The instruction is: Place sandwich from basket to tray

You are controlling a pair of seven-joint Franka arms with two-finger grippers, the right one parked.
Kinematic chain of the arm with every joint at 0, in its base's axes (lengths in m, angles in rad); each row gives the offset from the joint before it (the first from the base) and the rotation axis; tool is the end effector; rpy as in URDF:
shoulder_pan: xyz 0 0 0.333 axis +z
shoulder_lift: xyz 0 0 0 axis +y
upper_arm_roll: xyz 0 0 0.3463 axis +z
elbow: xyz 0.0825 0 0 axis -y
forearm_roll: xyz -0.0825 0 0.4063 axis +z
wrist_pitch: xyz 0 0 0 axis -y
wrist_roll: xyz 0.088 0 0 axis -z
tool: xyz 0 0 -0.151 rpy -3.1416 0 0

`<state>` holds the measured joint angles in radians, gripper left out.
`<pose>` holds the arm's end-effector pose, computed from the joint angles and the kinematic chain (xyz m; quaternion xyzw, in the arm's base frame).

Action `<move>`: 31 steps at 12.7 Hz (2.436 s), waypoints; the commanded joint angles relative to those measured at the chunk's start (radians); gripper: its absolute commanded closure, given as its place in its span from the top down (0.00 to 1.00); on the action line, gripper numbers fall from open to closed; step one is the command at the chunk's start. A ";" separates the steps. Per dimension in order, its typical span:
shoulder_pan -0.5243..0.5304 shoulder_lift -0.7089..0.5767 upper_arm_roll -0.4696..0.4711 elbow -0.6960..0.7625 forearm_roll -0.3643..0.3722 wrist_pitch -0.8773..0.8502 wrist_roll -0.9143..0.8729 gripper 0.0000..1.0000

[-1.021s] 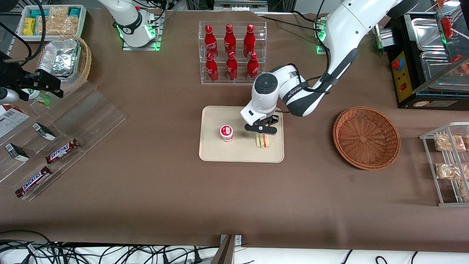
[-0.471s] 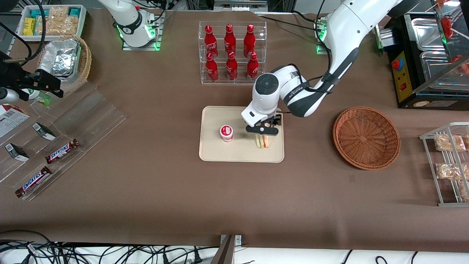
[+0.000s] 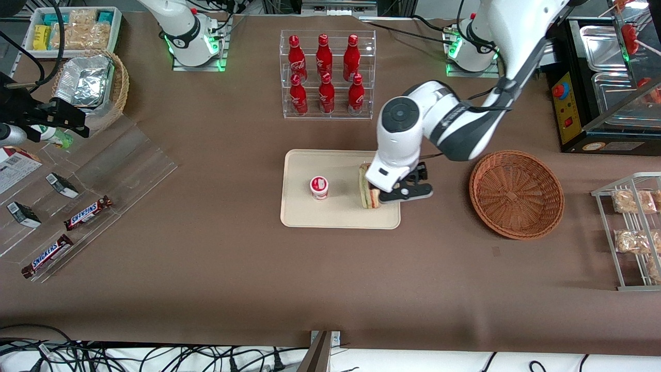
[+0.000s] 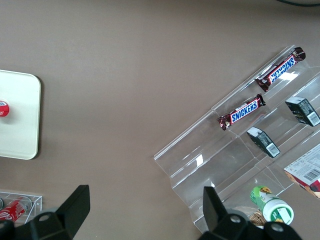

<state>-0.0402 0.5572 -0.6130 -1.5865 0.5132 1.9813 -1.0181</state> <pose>0.6230 -0.3460 0.3255 -0.9914 -0.1042 -0.0416 0.0679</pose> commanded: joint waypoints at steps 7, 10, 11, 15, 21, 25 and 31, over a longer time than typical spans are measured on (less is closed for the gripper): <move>0.186 -0.167 -0.008 0.031 -0.163 -0.139 0.145 1.00; 0.256 -0.193 -0.010 0.060 -0.223 -0.205 0.281 1.00; 0.278 -0.209 -0.010 0.063 -0.249 -0.225 0.327 1.00; 0.306 -0.273 0.034 0.068 -0.314 -0.288 0.478 1.00; 0.154 -0.427 0.355 0.051 -0.485 -0.395 0.771 1.00; 0.088 -0.491 0.447 0.051 -0.492 -0.484 0.909 1.00; 0.069 -0.505 0.469 0.051 -0.567 -0.495 0.926 1.00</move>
<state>0.0398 0.0714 -0.1699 -1.5176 -0.0209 1.4893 -0.1289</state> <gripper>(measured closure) 0.000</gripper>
